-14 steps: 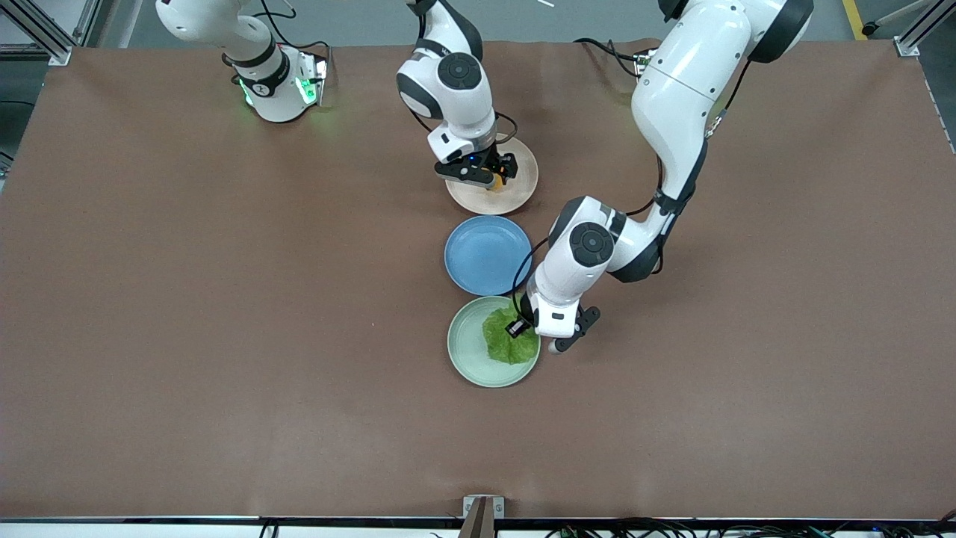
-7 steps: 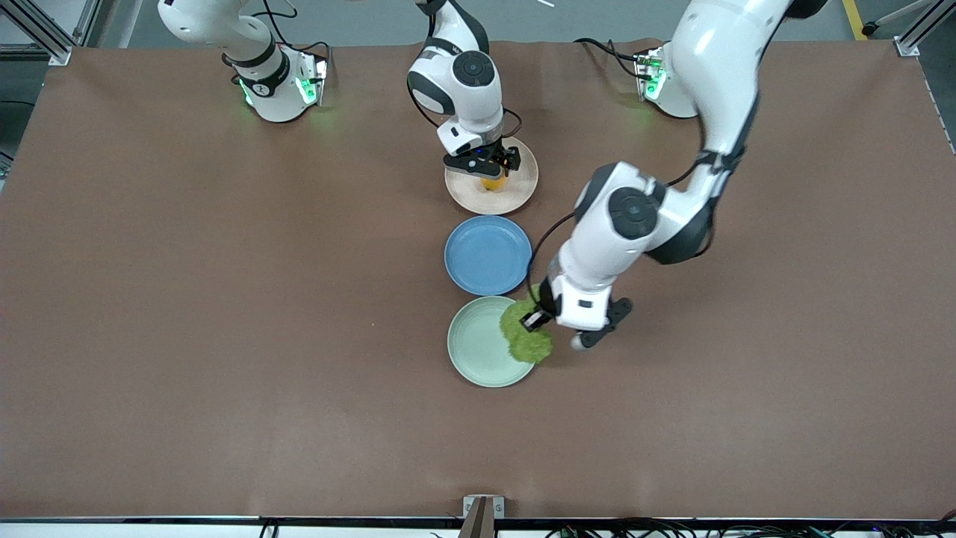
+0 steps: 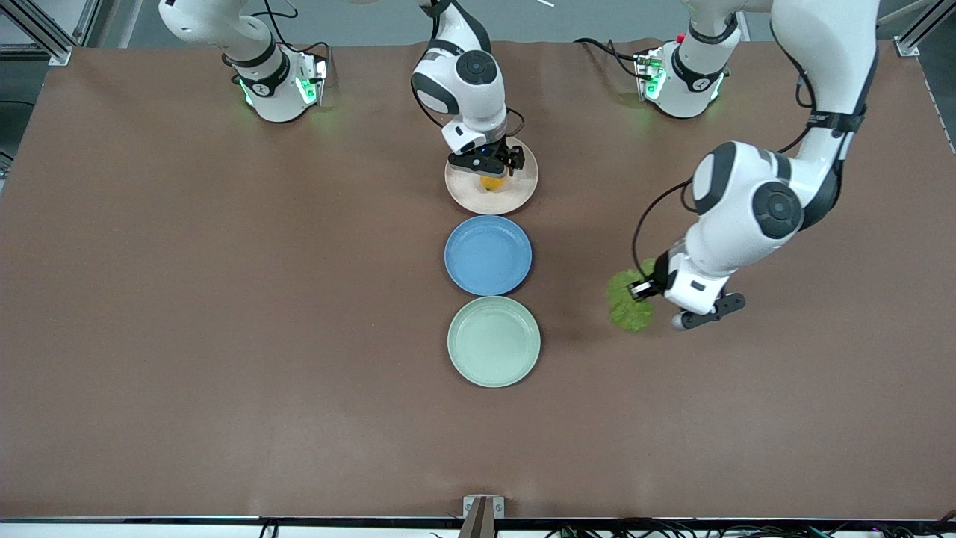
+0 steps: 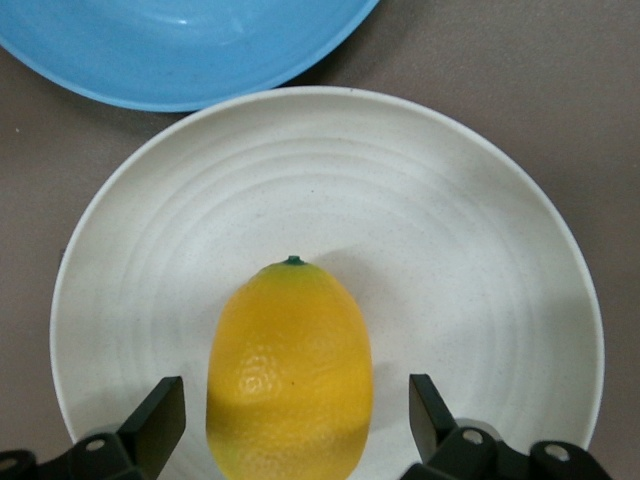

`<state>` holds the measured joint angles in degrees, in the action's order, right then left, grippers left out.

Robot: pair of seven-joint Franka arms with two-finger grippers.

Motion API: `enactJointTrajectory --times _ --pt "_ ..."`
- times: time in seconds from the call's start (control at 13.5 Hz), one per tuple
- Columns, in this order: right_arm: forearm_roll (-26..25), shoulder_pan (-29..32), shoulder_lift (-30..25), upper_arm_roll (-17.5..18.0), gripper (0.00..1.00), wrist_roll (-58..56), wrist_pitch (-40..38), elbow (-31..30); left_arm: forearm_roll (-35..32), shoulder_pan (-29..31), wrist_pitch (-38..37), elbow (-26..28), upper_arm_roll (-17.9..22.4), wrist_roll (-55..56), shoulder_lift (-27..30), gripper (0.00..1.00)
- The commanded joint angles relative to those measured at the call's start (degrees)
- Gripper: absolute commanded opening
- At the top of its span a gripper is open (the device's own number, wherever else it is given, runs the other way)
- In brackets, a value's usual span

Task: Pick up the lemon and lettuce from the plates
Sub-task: 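Lift the lettuce with the left gripper while the right gripper grasps the lemon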

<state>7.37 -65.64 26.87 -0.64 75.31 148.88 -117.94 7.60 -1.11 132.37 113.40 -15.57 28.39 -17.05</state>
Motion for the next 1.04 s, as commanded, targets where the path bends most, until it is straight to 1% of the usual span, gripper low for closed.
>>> enactJointTrajectory --times 0.0,0.07,0.15,0.22,0.3,0.37,0.44,0.52,0.59,0.74,0.81,0.89,0.96 --pt "-1.4 -1.07 1.08 -0.94 0.89 2.29 1.14 0.87 1.19 5.13 2.88 9.36 -1.04 -10.86 4.57 0.0" --pt "-1.4 -1.07 1.52 -0.94 0.85 3.17 2.19 0.87 1.19 6.37 4.98 11.04 -1.04 -13.77 4.4 0.0" --pt "-1.57 -1.16 1.52 -0.94 0.78 3.26 2.64 0.87 1.19 7.16 7.61 12.62 -1.04 -16.32 4.05 0.01" --pt "-1.66 -1.16 1.61 -0.94 0.65 3.26 2.64 0.87 1.19 7.95 9.56 13.94 -1.04 -19.13 3.52 0.01" --pt "-1.66 -1.07 1.61 -0.94 0.44 3.26 2.64 0.87 1.19 8.92 10.44 14.48 -1.04 -22.11 2.64 0.01" --pt "-1.66 -0.98 1.61 -1.03 0.21 3.26 2.55 0.87 1.19 9.62 10.45 14.66 -1.04 -24.93 2.11 0.01" --pt "-1.66 -0.55 1.52 -1.03 0.04 3.18 2.21 0.96 1.1 10.59 10.54 14.83 -1.04 -26.78 1.24 0.03" --pt "-1.66 0.24 0.91 -1.12 0.01 3.0 1.68 0.87 1.1 11.12 10.63 14.83 -1.04 -28.28 0.79 0.04" --pt "-1.75 1.12 -0.14 -1.47 0.01 2.74 0.02 0.96 1.1 11.47 11.15 14.83 -1.04 -29.43 0.01 0.04" --pt "-1.92 2.18 -4.0 -3.39 0.0 0.64 -3.76 1.05 1.1 11.57 13.17 14.83 -0.95 -29.7 -1.14 0.05" --pt "-1.92 3.05 -6.37 -4.36 0.0 -1.72 -6.91 1.05 1.1 11.74 14.22 14.83 -0.95 -30.05 -1.58 0.06" --pt "-1.92 4.89 -8.91 -4.98 0.0 -4.27 -10.51 1.05 1.1 12.0 14.32 14.83 -0.95 -30.32 -1.84 0.11" --pt "-1.92 7.6 -11.55 -5.07 0.0 -7.6 -12.72 0.7 1.1 12.01 14.32 14.75 -0.95 -30.32 -1.76 0.37"
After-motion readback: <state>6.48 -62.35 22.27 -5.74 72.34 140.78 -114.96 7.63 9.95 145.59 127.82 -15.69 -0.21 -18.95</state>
